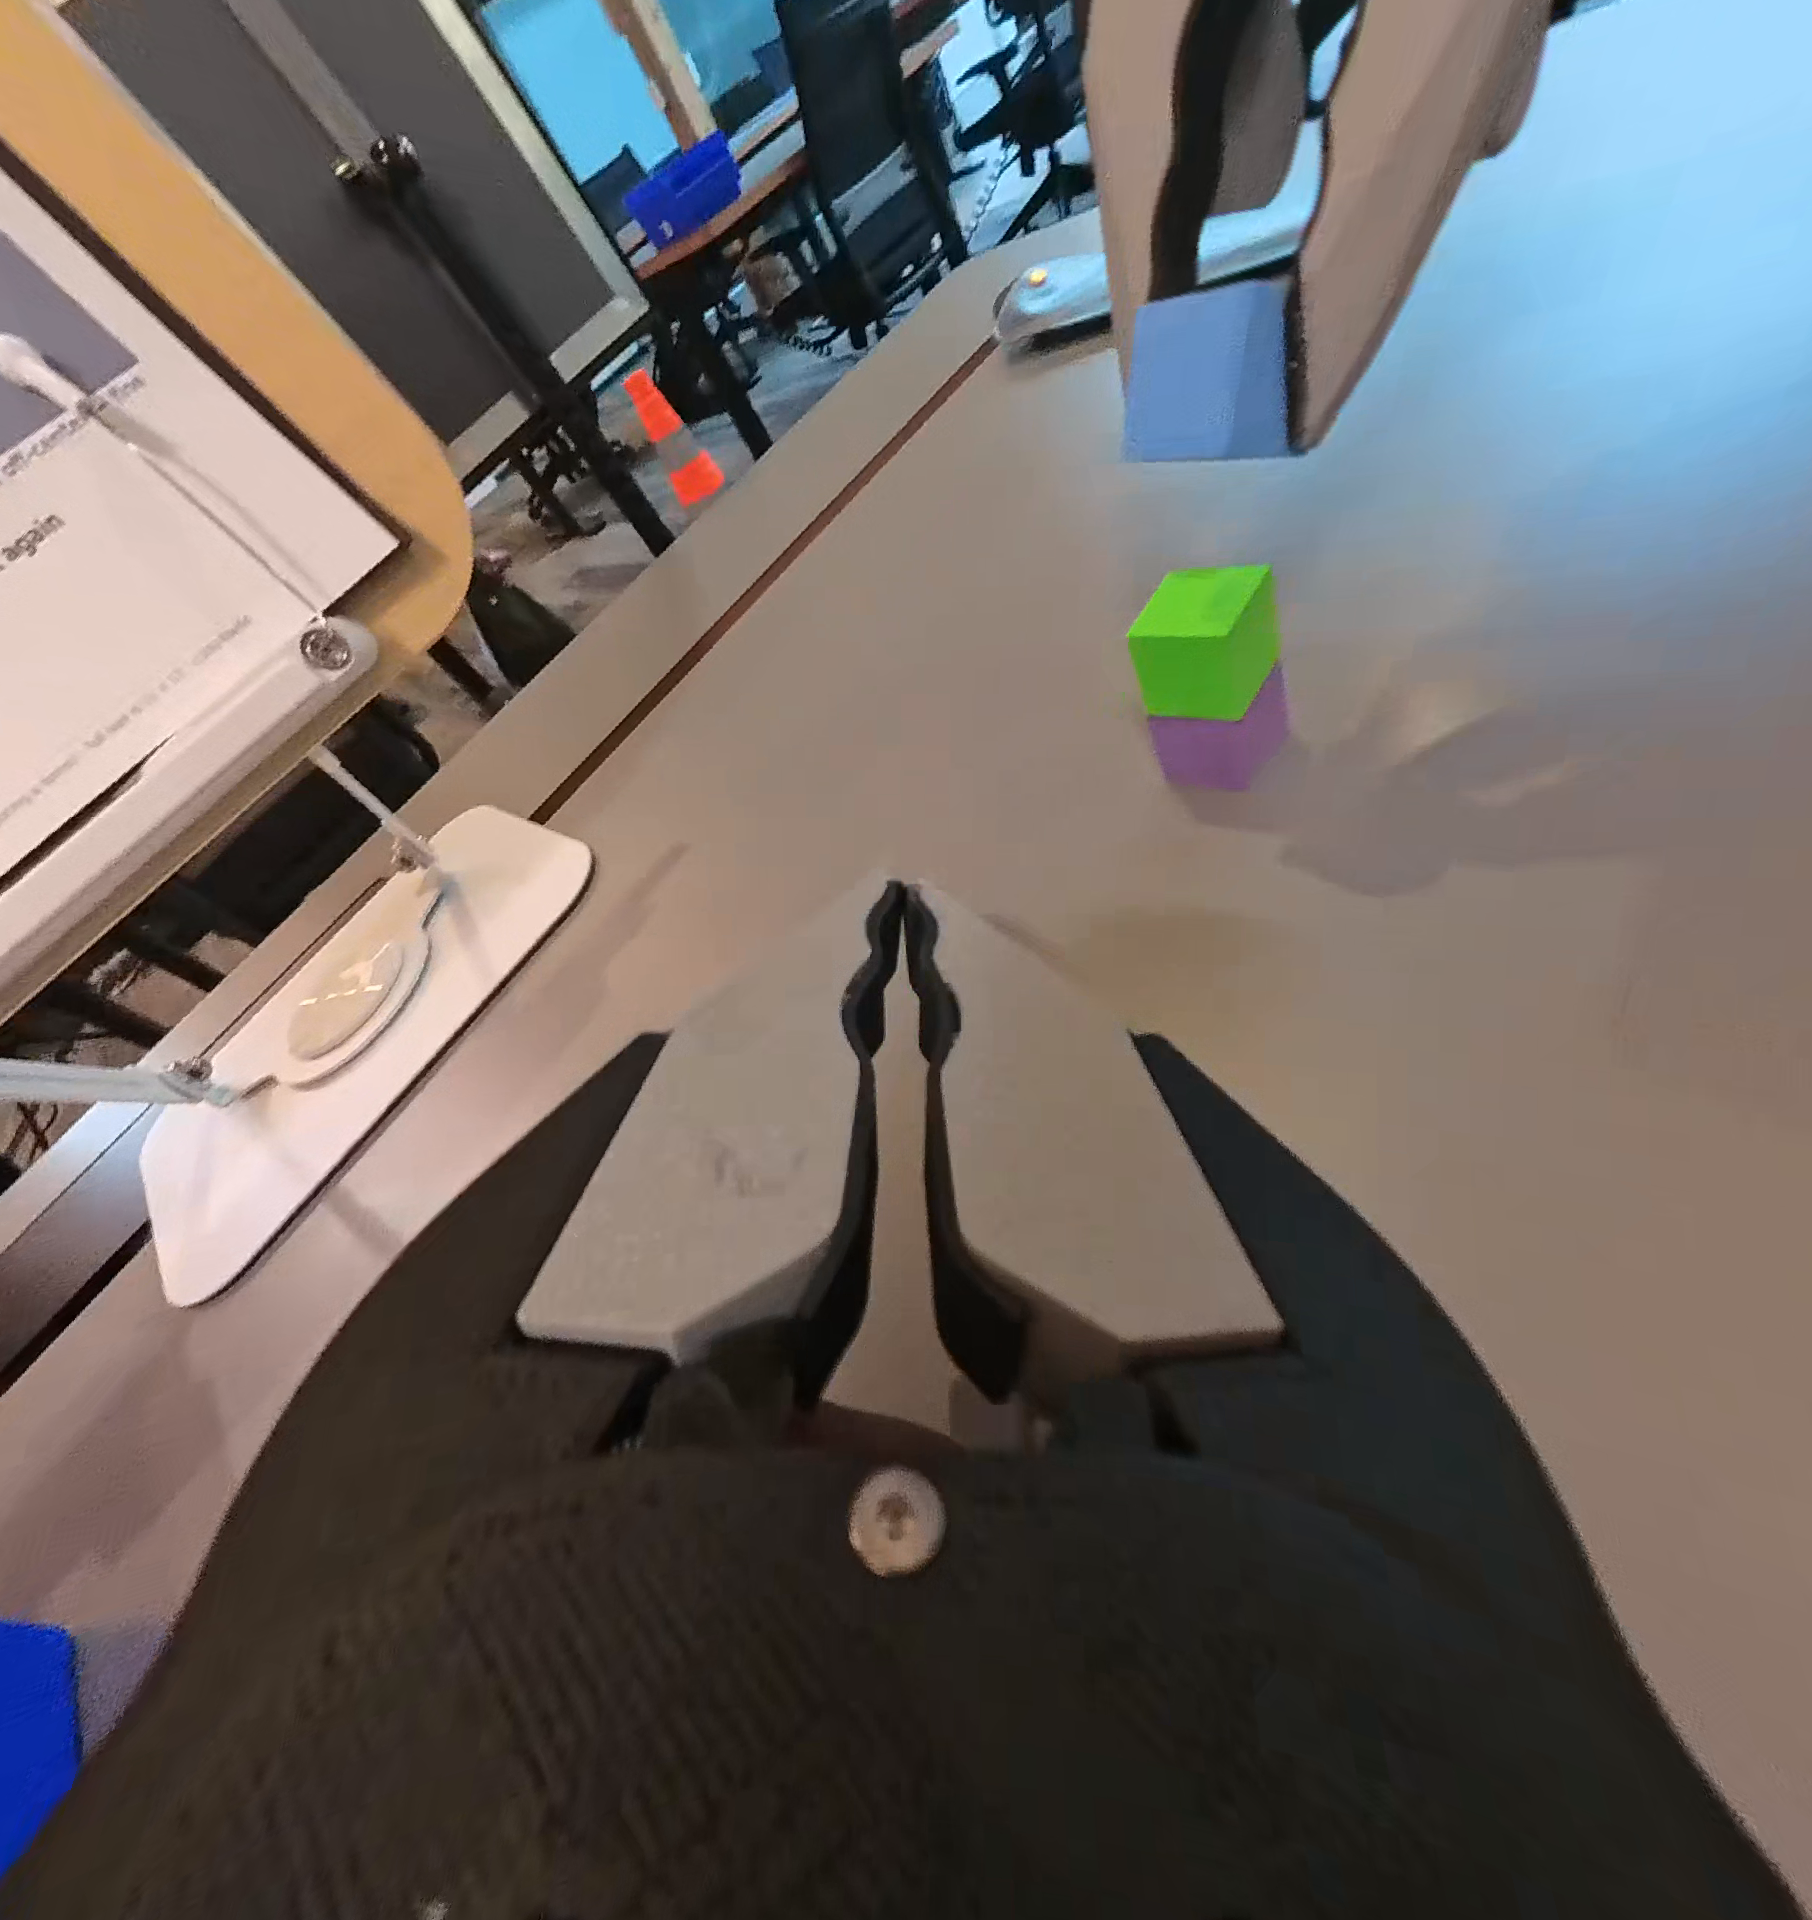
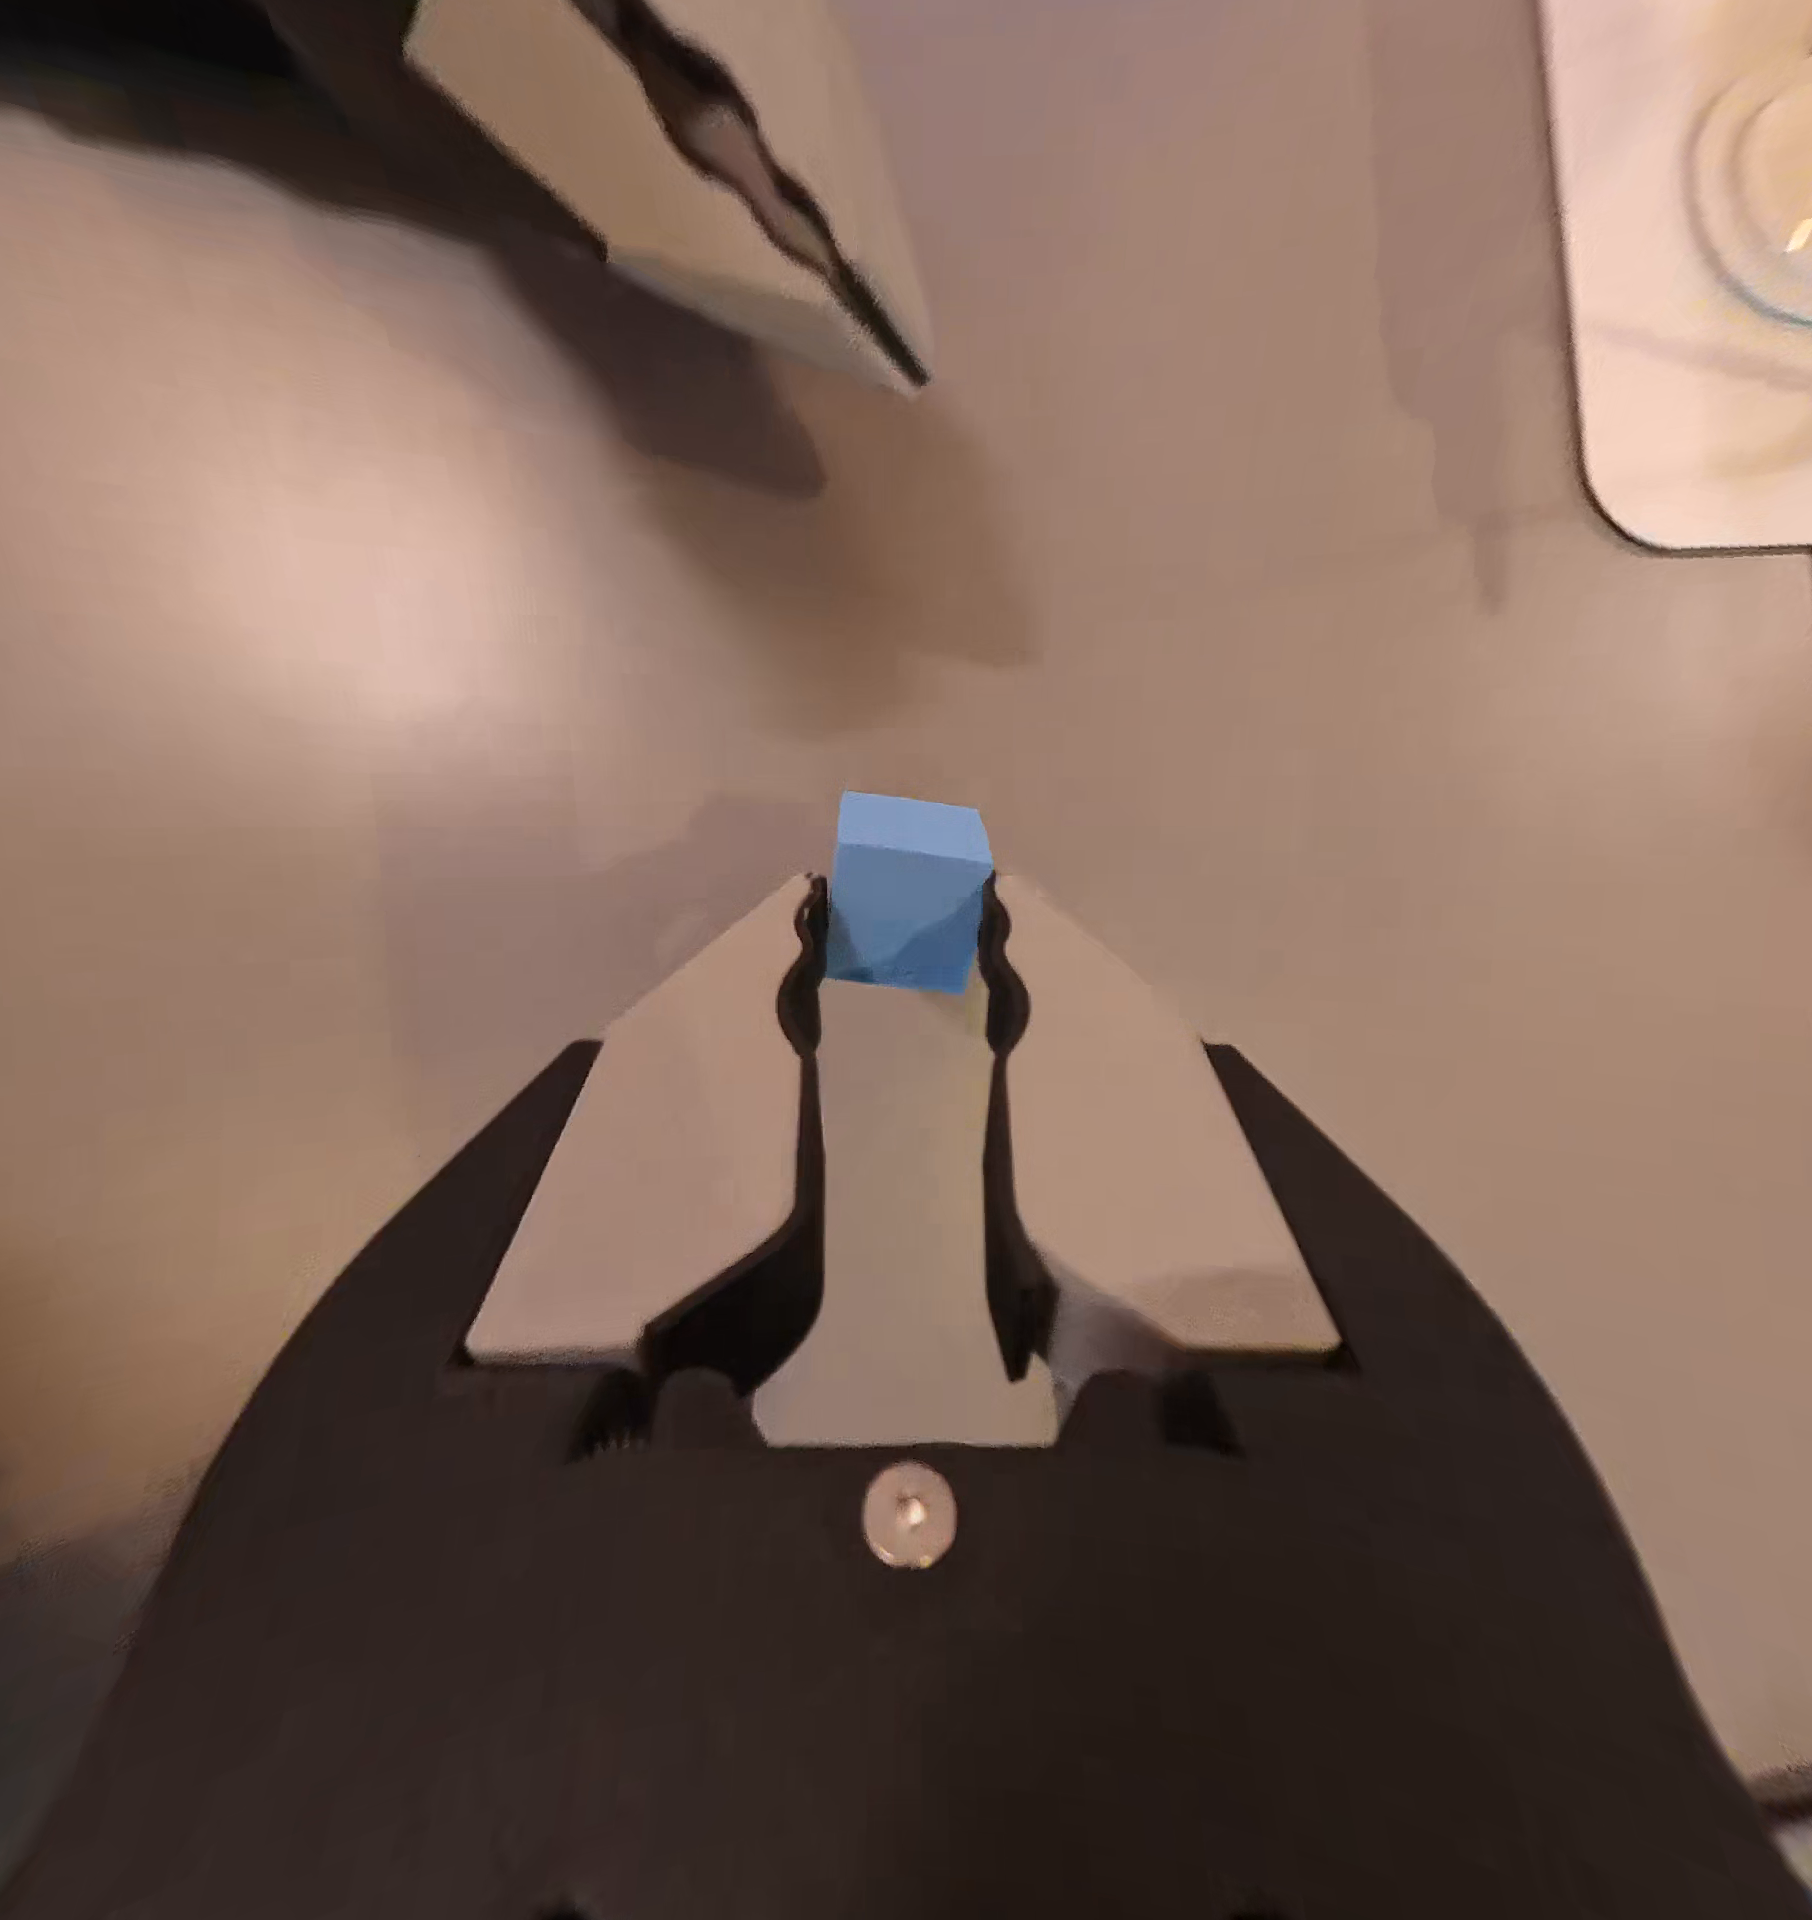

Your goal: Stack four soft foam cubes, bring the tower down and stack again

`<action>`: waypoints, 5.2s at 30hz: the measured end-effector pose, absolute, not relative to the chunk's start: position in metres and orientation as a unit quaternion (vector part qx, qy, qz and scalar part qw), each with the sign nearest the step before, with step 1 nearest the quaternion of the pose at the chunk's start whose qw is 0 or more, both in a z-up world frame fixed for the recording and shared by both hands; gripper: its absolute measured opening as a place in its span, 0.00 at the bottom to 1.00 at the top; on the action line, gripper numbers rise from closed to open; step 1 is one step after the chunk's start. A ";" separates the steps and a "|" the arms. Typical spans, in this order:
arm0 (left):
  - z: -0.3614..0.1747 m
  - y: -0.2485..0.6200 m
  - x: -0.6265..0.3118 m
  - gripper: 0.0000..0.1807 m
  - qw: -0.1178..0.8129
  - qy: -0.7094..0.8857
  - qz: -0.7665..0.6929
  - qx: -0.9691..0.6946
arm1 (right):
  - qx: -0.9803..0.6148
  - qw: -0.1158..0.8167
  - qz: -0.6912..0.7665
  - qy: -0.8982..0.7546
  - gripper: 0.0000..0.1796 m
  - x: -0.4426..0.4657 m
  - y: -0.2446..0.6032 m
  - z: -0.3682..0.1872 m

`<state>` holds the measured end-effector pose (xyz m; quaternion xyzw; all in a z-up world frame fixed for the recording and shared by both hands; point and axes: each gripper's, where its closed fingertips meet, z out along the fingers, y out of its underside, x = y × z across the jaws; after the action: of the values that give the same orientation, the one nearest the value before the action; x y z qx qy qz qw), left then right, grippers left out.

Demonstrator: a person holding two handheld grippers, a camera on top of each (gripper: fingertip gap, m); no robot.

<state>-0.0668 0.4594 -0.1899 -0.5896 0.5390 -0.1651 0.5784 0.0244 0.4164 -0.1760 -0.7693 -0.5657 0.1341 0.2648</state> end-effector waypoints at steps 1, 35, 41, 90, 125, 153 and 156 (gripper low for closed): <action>-0.190 0.462 -0.068 0.00 0.577 0.536 -0.164 -0.594 | -0.765 0.246 0.121 -0.583 0.15 0.025 0.417 -0.181; -0.198 0.470 -0.074 0.00 0.559 0.531 -0.156 -0.617 | -0.710 0.085 0.019 -0.699 0.15 0.029 0.424 -0.205; -0.199 0.470 -0.074 0.00 0.558 0.533 -0.155 -0.617 | -0.713 0.079 0.016 -0.696 0.15 0.028 0.425 -0.208; -0.205 0.475 -0.080 0.04 0.534 0.518 -0.158 -0.649 | -0.689 0.469 0.321 -0.449 0.36 -0.078 0.355 -0.152; -0.219 0.534 -0.456 0.25 0.256 0.330 0.086 -0.905 | -0.684 0.478 0.371 -0.408 0.32 -0.091 0.351 -0.162; -0.042 0.464 -0.157 0.16 0.651 0.476 -0.048 -0.589 | -0.669 0.515 0.412 -0.343 0.31 -0.059 0.364 -0.126; -0.063 0.449 -0.110 0.16 0.669 0.486 -0.064 -0.558 | -0.663 0.529 0.423 -0.320 0.31 -0.046 0.368 -0.115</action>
<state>-0.1102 0.4490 -0.0630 -0.5580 0.4862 -0.0645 0.6694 -0.0458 0.3681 -0.1147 -0.6626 -0.3197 0.4234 0.5286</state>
